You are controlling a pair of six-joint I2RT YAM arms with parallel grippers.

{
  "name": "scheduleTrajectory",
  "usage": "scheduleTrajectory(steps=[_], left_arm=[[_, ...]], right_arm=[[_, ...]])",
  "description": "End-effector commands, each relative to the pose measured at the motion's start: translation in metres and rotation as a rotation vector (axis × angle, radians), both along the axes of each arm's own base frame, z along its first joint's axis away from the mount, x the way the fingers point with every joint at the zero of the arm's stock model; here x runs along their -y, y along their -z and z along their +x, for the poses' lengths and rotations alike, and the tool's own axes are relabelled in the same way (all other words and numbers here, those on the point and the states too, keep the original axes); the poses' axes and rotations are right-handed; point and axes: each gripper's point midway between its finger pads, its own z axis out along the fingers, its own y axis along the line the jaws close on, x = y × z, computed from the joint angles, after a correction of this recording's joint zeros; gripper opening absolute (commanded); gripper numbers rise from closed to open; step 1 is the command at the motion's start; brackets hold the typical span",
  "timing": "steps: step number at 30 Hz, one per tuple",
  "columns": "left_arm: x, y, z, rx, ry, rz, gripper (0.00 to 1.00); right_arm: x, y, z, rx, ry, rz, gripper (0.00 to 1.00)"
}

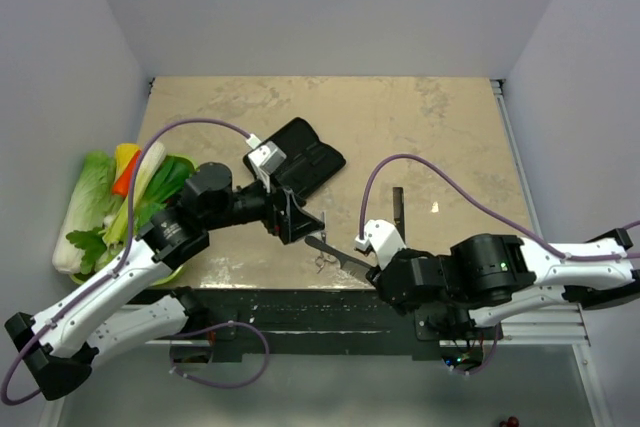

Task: Sort the hair-cutting tools
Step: Pick up the comb at the center of the board.

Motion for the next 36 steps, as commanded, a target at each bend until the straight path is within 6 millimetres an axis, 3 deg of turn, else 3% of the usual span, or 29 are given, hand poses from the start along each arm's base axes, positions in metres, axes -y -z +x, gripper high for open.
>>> scheduleTrajectory(steps=[1,7,12,23,36], left_arm=[[-0.011,-0.021,0.015,-0.013,-0.087,-0.003,0.94],[-0.007,-0.005,0.008,-0.081,-0.053,-0.006,0.92],[-0.005,0.001,-0.003,-0.129,-0.014,-0.031,0.88],[-0.002,-0.018,-0.029,-0.181,0.08,-0.147,0.77],[-0.005,-0.013,-0.045,-0.228,0.132,-0.177,0.58]], right_arm=[[0.013,-0.008,-0.002,0.007,-0.052,-0.027,0.29],[0.009,-0.033,0.01,0.061,-0.019,0.048,0.29],[0.002,-0.038,0.014,0.097,-0.022,0.039,0.29],[-0.016,-0.054,0.03,0.197,-0.004,0.063,0.31],[-0.032,-0.048,0.028,0.207,-0.033,0.073,0.32]])
